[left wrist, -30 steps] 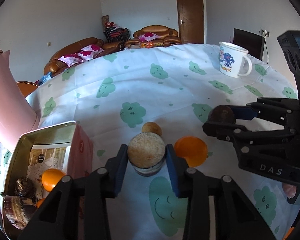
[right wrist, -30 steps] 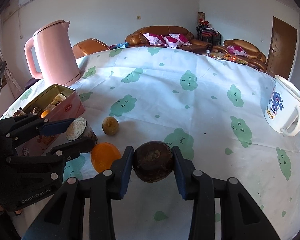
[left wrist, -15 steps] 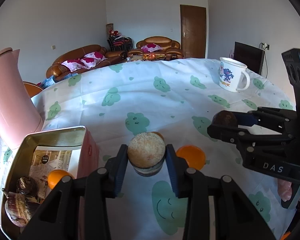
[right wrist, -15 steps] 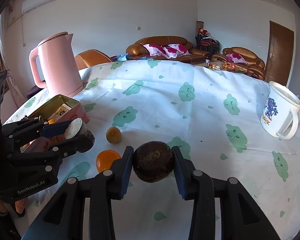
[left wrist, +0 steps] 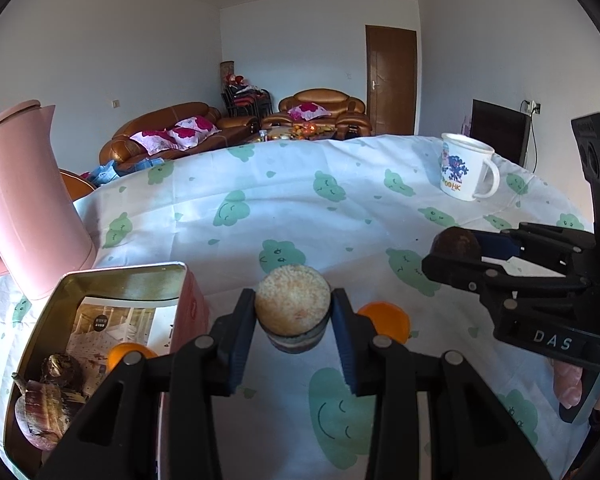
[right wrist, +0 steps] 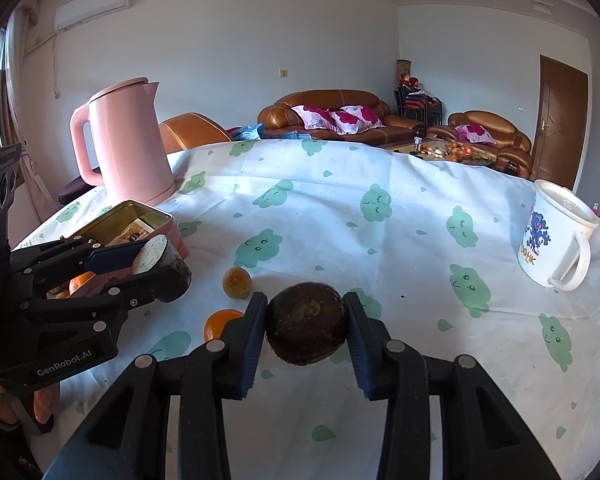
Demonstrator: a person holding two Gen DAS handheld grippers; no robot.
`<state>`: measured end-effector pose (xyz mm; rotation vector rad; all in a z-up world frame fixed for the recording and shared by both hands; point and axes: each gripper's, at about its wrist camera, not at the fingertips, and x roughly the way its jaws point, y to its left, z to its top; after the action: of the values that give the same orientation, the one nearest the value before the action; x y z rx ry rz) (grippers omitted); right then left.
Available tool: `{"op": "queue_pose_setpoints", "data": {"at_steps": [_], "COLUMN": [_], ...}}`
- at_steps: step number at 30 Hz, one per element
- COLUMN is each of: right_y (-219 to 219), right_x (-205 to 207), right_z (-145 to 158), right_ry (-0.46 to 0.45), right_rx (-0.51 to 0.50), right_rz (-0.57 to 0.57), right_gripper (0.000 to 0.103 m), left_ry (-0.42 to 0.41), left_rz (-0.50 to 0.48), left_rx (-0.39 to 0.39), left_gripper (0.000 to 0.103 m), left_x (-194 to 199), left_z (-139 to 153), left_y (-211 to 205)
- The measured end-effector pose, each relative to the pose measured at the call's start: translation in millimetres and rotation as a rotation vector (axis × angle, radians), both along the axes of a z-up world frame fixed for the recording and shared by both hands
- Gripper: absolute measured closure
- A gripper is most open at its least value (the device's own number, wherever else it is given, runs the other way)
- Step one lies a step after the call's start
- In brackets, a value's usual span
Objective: Organize fruits
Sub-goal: 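Grasp the white-lidded jar with the left gripper while the right holds the mangosteen, then lift the jar and mangosteen and carry both toward the tin box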
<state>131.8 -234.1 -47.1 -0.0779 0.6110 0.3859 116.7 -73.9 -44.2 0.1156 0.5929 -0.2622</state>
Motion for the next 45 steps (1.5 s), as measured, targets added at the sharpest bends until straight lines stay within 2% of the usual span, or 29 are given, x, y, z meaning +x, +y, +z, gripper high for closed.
{"op": "queue_pose_setpoints", "data": {"at_steps": [45], "right_y": [-2], "right_x": [-30], "right_z": [16], "right_ry": [-0.175], "right_rx": [0.002], "right_rz": [-0.01], "right_gripper": [0.063], "left_ry": [-0.188], "left_rz": [0.049], "left_rx": [-0.037], "left_gripper": [0.064], "left_x": [-31], "left_z": [17], "left_y": [11]}}
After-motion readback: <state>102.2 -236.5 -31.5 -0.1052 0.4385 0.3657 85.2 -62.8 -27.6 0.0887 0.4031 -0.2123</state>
